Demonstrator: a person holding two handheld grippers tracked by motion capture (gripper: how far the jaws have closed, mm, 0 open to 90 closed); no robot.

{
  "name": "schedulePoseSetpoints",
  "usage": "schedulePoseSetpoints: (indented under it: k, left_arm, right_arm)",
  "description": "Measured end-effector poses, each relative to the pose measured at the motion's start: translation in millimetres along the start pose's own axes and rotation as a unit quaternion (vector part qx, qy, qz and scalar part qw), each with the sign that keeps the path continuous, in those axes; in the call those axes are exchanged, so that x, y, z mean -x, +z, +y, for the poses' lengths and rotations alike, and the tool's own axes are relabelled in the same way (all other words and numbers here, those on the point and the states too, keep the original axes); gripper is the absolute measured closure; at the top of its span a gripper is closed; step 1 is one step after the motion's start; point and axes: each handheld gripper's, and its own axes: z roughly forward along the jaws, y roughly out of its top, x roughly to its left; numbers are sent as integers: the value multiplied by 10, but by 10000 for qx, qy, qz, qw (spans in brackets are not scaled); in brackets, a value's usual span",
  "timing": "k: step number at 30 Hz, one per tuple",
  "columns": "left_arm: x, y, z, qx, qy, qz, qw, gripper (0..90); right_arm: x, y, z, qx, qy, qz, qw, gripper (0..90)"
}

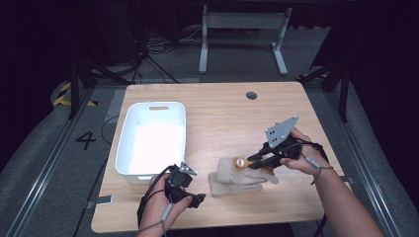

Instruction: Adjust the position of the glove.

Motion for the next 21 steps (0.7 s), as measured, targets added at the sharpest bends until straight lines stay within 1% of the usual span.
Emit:
schedulePoseSetpoints:
  k: [2, 7, 11, 12, 14, 20, 21]
  left_arm:
    - [-2, -1, -5, 12, -14, 28, 10000, 314]
    - [-4, -4, -8, 25, -46, -3, 10000, 314]
    - [-3, -4, -21, 9, -48, 24, 10000, 314]
    - [-1, -4, -24, 14, -55, 35, 10000, 314]
    - [-6, -6, -32, 22, -75, 19, 10000, 314]
    - [-8, 3, -33, 6, -82, 17, 10000, 314]
    - [-8, 12, -31, 4, -74, 21, 10000, 313]
  right_arm:
    - [-7, 17, 9, 13, -26, 17, 10000, 781]
    - [-9, 64, 22, 13, -65, 109, 9999, 781]
    - [-14, 103, 57, 55, -153, 247, 9996, 781]
    - [-14, 103, 57, 55, -153, 247, 9996, 781]
    - [-7, 126, 70, 87, -190, 337, 9992, 781]
    - [6, 173, 75, 45, -210, 429, 9988, 783]
    - [13, 201, 71, 12, -217, 442, 9988, 785]
